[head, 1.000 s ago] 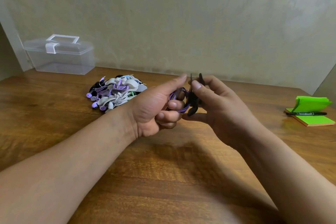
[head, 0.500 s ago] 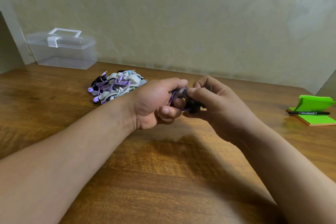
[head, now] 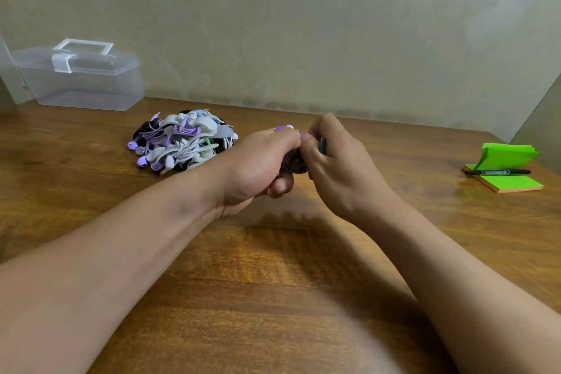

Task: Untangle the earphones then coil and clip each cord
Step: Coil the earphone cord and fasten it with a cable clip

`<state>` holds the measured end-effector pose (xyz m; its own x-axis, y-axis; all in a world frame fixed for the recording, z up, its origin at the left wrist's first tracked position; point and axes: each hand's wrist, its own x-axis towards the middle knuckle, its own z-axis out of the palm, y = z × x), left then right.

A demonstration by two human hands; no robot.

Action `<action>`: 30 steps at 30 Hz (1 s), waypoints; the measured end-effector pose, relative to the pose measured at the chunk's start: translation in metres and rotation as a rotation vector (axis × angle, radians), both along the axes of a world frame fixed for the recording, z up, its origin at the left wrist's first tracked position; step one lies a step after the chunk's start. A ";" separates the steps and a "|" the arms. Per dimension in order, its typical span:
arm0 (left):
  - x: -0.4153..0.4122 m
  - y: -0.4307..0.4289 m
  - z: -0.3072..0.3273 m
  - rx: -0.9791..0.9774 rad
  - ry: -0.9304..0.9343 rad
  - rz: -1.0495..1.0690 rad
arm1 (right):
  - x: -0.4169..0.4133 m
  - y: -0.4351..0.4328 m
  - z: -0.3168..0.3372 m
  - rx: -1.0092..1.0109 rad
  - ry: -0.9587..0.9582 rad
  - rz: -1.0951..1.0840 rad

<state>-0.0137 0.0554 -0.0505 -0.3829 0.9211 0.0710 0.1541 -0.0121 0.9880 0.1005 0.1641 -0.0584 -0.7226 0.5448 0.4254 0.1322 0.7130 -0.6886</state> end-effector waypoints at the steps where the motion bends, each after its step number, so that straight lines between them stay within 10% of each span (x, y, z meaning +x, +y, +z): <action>1: 0.001 0.001 -0.001 0.003 0.028 0.023 | 0.000 0.000 0.001 -0.010 0.001 -0.001; 14: -0.005 0.004 -0.005 0.057 0.028 0.042 | 0.009 0.000 0.005 -0.049 -0.060 0.057; 23: 0.005 0.007 -0.012 0.014 0.463 0.228 | 0.002 -0.006 0.009 0.065 0.006 0.011; 30: 0.014 0.010 -0.011 0.064 0.334 0.204 | 0.001 -0.007 0.015 0.016 -0.010 -0.030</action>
